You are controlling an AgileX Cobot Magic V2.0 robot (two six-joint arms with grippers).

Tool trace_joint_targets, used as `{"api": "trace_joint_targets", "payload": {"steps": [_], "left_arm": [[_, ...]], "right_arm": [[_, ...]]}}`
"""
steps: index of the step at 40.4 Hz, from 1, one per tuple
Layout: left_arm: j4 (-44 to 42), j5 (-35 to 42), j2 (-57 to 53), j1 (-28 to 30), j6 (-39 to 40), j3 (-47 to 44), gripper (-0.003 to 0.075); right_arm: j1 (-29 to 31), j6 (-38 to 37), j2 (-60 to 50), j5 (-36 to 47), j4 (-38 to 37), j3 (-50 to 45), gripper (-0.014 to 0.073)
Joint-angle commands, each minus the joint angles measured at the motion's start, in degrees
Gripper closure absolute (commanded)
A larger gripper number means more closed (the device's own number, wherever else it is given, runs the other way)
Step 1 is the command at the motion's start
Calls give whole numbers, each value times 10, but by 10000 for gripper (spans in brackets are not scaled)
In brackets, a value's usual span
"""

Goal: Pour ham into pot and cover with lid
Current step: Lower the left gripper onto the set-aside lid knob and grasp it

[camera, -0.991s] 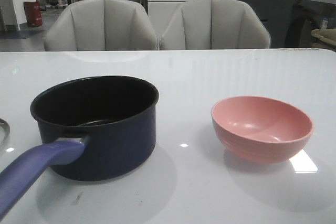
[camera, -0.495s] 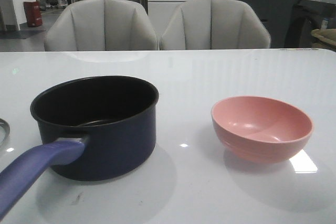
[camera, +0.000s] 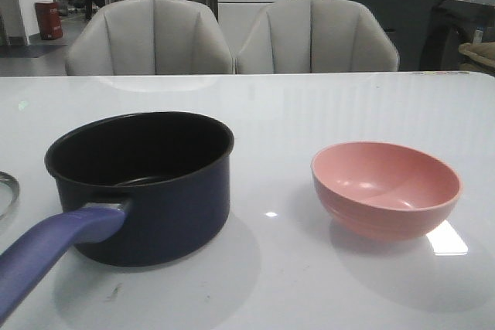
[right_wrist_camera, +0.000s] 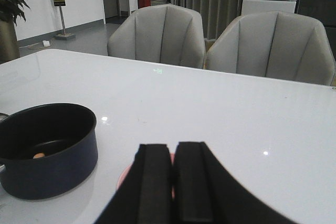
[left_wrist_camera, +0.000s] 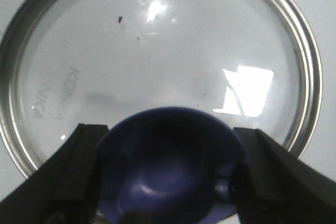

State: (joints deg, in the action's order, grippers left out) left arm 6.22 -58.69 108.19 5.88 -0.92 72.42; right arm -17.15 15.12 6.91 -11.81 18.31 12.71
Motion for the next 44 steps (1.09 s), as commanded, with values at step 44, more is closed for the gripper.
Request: {"api": "trace_joint_targets", "payload": {"steps": [44], "left_arm": [[16,8,-81,-1,-12,9,430]], "right_arm": [[0,3,5,40,4,15,442]]}}
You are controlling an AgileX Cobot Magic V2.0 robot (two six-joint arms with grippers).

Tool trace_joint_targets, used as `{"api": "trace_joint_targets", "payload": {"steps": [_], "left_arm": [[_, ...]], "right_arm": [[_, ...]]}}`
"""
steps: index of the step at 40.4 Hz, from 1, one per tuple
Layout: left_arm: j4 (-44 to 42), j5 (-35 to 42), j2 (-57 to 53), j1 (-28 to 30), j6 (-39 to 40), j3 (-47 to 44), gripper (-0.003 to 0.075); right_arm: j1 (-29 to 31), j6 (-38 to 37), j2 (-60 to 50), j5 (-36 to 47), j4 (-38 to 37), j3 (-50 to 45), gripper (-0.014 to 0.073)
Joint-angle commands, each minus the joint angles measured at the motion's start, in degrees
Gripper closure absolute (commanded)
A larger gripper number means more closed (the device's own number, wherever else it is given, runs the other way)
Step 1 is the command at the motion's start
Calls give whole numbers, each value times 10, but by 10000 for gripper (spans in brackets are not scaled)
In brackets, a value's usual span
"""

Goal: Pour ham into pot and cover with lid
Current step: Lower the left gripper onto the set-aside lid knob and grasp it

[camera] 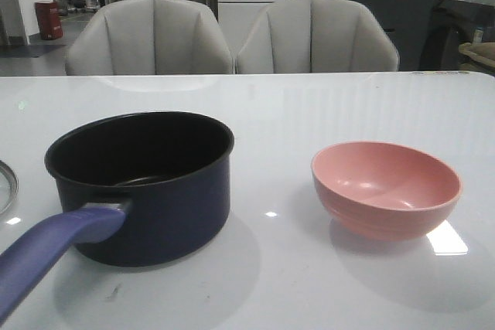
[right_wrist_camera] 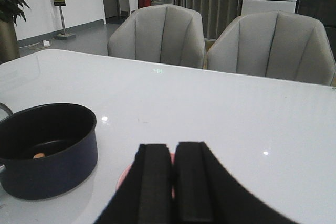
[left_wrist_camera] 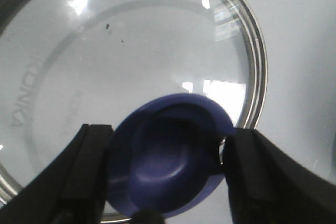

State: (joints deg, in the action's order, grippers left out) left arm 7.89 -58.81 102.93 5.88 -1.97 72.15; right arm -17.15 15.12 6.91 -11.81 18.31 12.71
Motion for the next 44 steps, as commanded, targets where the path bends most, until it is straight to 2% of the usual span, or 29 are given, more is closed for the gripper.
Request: {"api": "trace_joint_targets", "payload": {"steps": [1,19,29,44], "left_arm": [[-2,12,-28,-1,-1,12,430],[-30,43,16,-1,-2,12,430],[-79,63,30,-22,-2,11,430],[-79,84,50,-47,-2,11,430]], "right_arm": [[0,3,5,40,4,15,442],[0,3,5,40,4,15,442],[0,3,5,40,4,15,442],[0,3,5,40,4,15,442]]}}
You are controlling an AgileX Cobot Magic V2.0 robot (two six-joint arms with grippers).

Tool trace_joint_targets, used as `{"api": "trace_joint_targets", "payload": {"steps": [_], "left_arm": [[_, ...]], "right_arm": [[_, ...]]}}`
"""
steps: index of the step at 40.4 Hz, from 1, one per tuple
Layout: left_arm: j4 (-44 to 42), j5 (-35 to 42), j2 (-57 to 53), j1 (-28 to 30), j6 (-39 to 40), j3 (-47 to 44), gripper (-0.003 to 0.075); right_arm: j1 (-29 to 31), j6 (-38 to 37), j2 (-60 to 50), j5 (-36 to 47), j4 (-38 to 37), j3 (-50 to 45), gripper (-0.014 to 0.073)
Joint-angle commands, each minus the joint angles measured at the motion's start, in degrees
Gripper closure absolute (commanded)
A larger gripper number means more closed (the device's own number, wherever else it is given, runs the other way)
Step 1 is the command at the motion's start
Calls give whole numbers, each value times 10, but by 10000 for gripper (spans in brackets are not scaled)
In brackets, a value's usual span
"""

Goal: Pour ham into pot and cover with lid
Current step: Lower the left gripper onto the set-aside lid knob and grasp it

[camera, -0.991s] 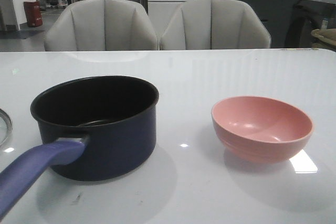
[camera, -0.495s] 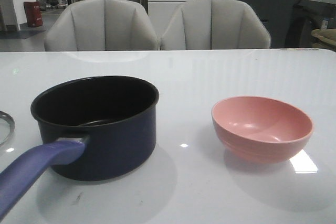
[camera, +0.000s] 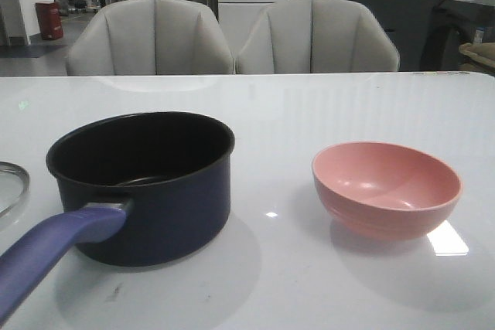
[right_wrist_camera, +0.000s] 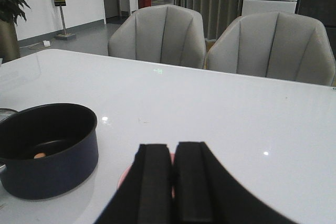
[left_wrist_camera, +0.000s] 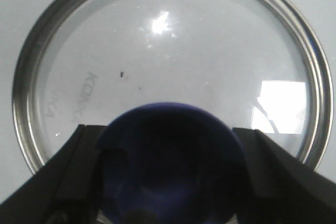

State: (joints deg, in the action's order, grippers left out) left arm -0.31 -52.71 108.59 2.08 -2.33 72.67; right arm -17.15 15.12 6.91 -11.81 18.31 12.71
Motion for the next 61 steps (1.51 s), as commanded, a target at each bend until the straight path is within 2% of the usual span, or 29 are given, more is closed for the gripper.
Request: {"api": "trace_joint_targets", "payload": {"steps": [1,15,45,54,61], "left_arm": [[3,23,-6,-9,1,6,430],[3,-6,-17,-10,1,6,430],[3,-16,-135,-9,1,22,430],[33,-106,-165,-26,-18,103,430],[45,-153,-167,-79,-20,161,430]], "right_arm": [[0,3,5,40,4,15,442],[0,3,5,40,4,15,442],[0,3,5,40,4,15,442],[0,3,5,40,4,15,442],[0,3,5,40,4,15,442]]}}
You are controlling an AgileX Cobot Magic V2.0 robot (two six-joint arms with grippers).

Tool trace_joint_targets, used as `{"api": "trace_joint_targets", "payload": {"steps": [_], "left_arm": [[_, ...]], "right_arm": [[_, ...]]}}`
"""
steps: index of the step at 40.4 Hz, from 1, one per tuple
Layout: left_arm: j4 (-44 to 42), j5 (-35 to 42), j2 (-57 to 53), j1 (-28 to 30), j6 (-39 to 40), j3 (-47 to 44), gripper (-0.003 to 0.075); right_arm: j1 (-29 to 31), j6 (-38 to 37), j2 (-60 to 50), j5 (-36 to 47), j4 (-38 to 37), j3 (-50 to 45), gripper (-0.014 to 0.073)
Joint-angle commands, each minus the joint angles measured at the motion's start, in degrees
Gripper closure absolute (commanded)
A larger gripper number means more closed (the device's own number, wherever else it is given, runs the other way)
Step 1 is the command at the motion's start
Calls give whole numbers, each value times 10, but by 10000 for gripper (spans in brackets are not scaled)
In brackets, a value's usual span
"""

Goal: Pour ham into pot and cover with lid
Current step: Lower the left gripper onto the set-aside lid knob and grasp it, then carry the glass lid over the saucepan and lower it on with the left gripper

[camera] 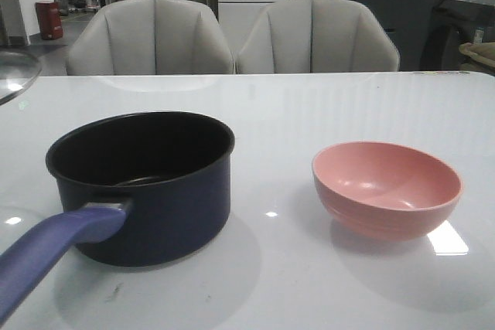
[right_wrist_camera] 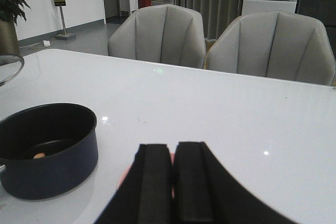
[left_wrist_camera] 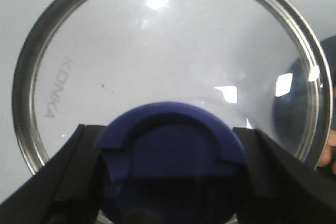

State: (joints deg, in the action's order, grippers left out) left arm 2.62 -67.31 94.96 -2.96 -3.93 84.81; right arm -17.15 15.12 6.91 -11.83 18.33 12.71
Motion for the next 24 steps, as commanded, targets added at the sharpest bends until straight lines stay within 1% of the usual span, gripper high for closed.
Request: {"api": "trace_joint_targets", "payload": {"steps": [1,13,18,24], "left_arm": [[16,-9,-30,-40,-4,45,430],[16,-10,-14,-163,-4,55,430],[17,-11,4,-204,-4,56,430],[17,-29,32,-235,-4,76,430]], "right_arm": [[0,3,5,41,3,15,442],[0,3,5,41,3,15,442],[0,3,5,41,3,15,442],[0,3,5,41,3,15,442]]}}
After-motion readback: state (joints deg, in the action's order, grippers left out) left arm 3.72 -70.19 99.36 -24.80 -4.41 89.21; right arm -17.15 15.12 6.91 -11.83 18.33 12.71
